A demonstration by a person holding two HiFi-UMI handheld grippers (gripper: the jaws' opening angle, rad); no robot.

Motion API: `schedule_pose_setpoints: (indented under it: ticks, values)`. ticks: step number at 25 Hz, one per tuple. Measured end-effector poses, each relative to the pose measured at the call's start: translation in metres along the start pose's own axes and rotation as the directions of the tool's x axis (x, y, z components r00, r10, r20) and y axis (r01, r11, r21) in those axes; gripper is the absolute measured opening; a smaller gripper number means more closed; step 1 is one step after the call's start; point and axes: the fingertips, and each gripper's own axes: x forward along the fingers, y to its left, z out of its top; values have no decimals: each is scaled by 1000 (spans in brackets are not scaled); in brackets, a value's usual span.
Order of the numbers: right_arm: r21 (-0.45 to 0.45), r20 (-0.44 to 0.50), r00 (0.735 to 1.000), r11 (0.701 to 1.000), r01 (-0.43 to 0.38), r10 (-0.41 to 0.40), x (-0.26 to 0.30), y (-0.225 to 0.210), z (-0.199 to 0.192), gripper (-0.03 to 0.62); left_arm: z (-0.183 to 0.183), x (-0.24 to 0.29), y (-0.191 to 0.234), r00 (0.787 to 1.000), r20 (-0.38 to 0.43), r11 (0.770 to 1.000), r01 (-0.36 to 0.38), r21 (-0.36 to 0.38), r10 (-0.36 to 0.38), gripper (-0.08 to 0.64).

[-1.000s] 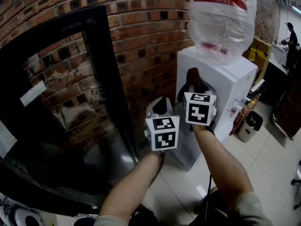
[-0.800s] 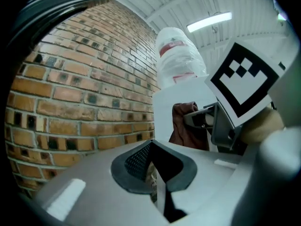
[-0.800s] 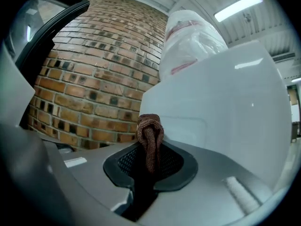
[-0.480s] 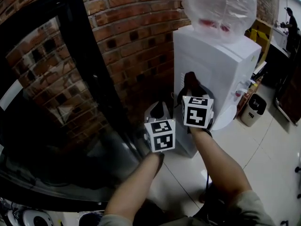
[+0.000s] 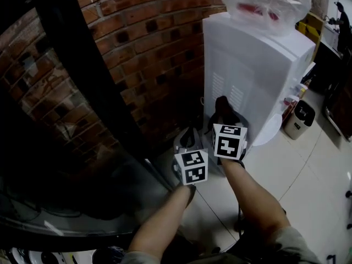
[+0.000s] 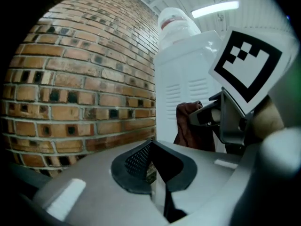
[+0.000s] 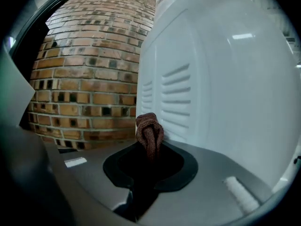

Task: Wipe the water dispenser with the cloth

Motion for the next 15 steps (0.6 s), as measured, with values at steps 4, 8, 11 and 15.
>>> schedule_pose_setpoints:
  ticks: [4,8,11,15]
  values:
    - [16,-37,999,1000,6,-5,12,5,-39,71,-38,9,5,1000,-25,1000,-4,-8,4,0]
    - [32,-96,995,999,22,-18,24,8,-91,71,-76,17,9,998,-69,1000,-11,-16,10,0]
    - [35,-143,990,999,29,-23,36,8,-135,72,-103,23,10,995,-99,1000,-14,-6,14,0]
    - [67,-215,976,996,62,-46,50,6,-198,71,-141,31,10,990,-140,999,2,47,4,0]
